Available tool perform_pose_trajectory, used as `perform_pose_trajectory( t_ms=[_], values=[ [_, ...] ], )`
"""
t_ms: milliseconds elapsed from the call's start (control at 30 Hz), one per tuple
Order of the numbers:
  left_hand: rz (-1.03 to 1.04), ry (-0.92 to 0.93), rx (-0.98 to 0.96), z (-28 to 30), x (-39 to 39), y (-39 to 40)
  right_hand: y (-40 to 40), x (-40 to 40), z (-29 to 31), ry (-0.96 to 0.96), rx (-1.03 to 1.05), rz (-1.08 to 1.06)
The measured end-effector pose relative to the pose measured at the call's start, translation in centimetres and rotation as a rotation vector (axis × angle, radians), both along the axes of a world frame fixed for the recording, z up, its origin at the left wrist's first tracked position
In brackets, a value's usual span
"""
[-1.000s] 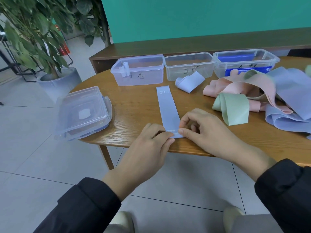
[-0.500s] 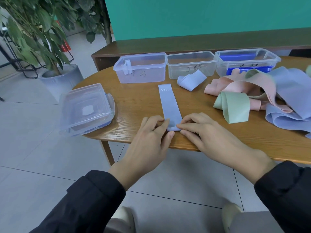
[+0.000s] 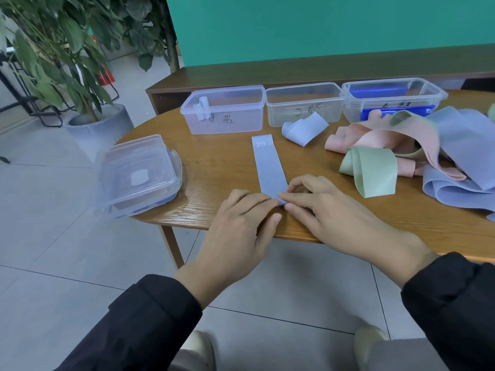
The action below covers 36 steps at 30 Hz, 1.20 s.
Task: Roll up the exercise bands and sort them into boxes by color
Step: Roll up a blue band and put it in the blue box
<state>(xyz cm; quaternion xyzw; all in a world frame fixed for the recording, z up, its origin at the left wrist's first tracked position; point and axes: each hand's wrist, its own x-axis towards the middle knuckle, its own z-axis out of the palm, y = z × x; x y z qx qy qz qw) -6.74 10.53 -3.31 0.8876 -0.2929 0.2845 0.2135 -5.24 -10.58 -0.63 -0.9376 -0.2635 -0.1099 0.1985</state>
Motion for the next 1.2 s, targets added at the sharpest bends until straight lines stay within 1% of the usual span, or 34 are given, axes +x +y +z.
perform_pose_trajectory(
  t_ms=[300, 433, 533, 700, 867, 933, 1100, 1200],
  values=[
    [0.056, -0.022, -0.015, -0.6, 0.5, -0.8, -0.1, 0.5, -0.2, -0.006, -0.069, -0.013],
    [0.047, -0.011, -0.016, -0.4, 0.5, -0.9, -0.3, 0.1, -0.5, -0.102, 0.025, 0.014],
    [0.069, -0.009, -0.007, -0.4, 0.5, -1.1, -0.5, 0.2, -0.8, -0.138, 0.044, 0.042],
    [0.107, 0.027, 0.017, -0.3, 0.6, -1.4, -0.3, 0.5, -0.8, -0.123, 0.03, 0.03],
    [0.159, 0.15, 0.053, 0.2, 1.3, -1.1, 0.0, 0.7, -0.5, -0.079, -0.029, -0.03],
    [0.163, 0.17, 0.05, 0.4, 1.4, -1.1, 0.1, 0.8, -0.2, -0.058, -0.054, -0.046],
    [0.067, 0.117, -0.042, 1.0, 1.6, -0.8, 0.4, 1.2, 0.4, -0.011, -0.098, -0.058],
    [0.065, 0.072, -0.051, 0.8, 2.0, -0.8, 0.5, 1.6, 0.3, -0.001, -0.1, -0.06]
  ],
)
